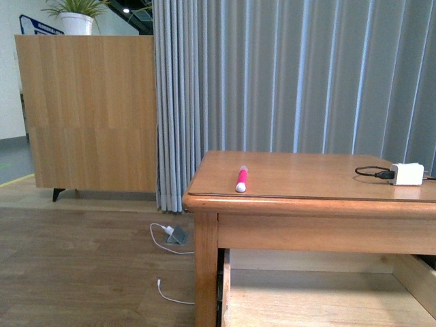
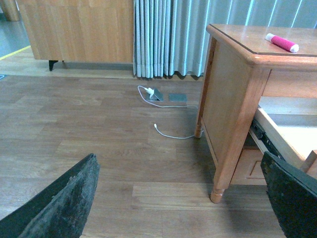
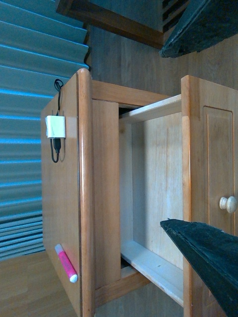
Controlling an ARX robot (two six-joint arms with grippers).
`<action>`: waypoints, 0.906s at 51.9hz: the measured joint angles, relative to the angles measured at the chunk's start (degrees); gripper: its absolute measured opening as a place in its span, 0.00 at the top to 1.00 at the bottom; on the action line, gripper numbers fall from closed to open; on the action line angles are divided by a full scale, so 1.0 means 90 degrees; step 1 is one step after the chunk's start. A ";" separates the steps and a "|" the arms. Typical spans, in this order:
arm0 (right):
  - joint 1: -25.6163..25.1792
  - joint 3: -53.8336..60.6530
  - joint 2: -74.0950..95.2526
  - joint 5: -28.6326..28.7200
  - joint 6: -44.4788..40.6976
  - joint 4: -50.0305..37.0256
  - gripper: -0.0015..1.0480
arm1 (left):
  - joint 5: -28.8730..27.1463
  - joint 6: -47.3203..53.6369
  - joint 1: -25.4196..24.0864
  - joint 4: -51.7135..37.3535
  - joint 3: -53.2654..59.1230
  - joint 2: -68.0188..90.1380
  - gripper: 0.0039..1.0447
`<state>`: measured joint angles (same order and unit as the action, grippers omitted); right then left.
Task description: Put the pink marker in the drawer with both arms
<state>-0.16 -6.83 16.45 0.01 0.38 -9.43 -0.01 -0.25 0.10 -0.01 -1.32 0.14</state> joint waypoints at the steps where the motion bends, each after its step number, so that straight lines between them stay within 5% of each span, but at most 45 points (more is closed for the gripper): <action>1: 0.0000 0.0000 0.0000 0.0000 0.0000 0.0000 0.08 | 0.0000 0.0000 0.0000 0.0000 0.0000 0.0000 0.06; 8: 0.0000 0.0000 0.0000 0.0000 0.0000 0.0000 0.08 | 0.0000 0.0000 0.0000 0.0000 0.0000 0.0000 0.06; 14: 0.0000 0.0000 0.0000 0.0000 0.0000 0.0000 0.08 | -0.1659 -0.0792 0.0580 0.0194 -0.0061 0.0469 0.06; 19: 0.0000 0.0000 0.0000 0.0002 -0.0002 0.0000 0.08 | -0.1931 -0.1105 0.0882 0.0085 -0.0274 0.1107 0.06; 47: 0.0000 0.0000 0.0000 0.0002 -0.0002 0.0000 0.08 | -0.0685 -0.0306 0.1673 -0.2351 -0.3937 0.7055 0.06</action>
<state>-0.16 -6.83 16.45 0.03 0.36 -9.43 -6.17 -3.01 15.16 -21.17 -36.75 63.64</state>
